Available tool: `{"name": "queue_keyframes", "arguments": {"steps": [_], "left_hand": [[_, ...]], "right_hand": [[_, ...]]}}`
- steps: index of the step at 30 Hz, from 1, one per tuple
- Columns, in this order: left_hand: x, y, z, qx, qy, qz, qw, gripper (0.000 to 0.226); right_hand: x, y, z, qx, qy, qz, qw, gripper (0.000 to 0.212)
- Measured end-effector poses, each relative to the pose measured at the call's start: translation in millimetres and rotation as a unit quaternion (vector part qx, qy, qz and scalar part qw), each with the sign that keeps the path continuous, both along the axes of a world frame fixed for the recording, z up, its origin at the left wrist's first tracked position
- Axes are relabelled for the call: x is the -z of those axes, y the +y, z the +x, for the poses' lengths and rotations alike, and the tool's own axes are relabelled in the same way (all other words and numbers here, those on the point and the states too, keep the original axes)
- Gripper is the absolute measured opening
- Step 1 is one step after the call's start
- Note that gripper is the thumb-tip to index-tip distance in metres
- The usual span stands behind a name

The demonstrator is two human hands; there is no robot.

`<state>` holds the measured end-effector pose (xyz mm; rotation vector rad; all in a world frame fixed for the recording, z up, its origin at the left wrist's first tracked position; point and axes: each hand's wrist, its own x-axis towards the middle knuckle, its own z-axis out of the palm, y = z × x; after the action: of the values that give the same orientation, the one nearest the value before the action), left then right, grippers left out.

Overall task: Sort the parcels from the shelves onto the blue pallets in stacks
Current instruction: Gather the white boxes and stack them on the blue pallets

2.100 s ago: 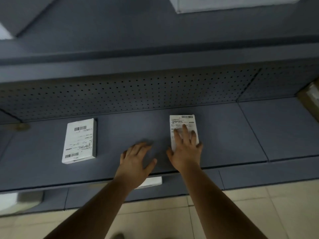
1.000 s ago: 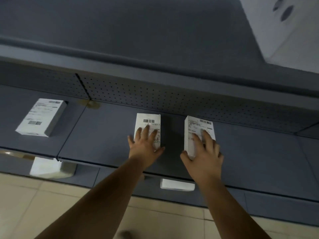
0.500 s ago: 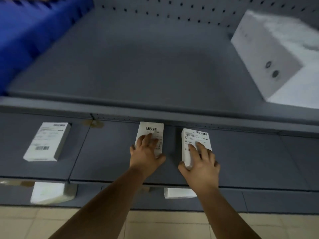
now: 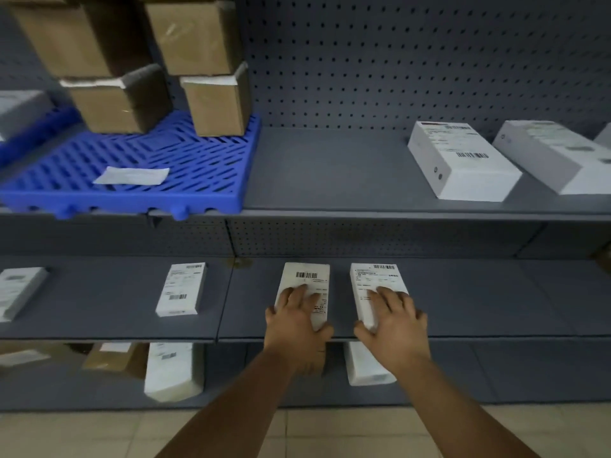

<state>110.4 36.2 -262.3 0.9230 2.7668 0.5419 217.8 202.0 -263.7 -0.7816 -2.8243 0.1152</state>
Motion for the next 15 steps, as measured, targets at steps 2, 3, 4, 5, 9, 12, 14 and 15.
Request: {"name": "queue_keyframes", "arguments": {"steps": [2, 3, 4, 5, 9, 12, 14, 15], "left_hand": [[-17, -24, 18, -0.003, 0.008, 0.005, 1.0, 0.067], [-27, -37, 27, -0.004, 0.013, 0.009, 1.0, 0.066], [-38, -49, 36, -0.004, 0.02, 0.011, 1.0, 0.065], [-48, -61, 44, -0.004, 0.027, 0.014, 1.0, 0.064], [-101, -104, 74, -0.017, 0.054, 0.049, 0.997, 0.064], [-133, -134, 88, -0.019, 0.075, 0.056, 0.995, 0.065], [-151, -154, 91, -0.024, 0.09, 0.07, 0.993, 0.065], [-159, -164, 93, -0.028, 0.096, 0.079, 0.992, 0.064]], "right_hand": [[-17, -23, 16, -0.003, 0.001, -0.007, 1.0, 0.073], [-27, -36, 26, -0.002, 0.005, -0.008, 1.0, 0.073], [-36, -49, 35, -0.003, 0.013, -0.009, 1.0, 0.072], [-46, -61, 45, -0.006, 0.023, -0.008, 1.0, 0.07], [-89, -106, 70, -0.019, 0.046, -0.005, 0.999, 0.069], [-126, -138, 75, -0.037, 0.048, -0.004, 0.998, 0.069], [-147, -158, 76, -0.048, 0.046, -0.002, 0.998, 0.071], [-157, -167, 76, -0.05, 0.057, 0.001, 0.997, 0.073]]}}
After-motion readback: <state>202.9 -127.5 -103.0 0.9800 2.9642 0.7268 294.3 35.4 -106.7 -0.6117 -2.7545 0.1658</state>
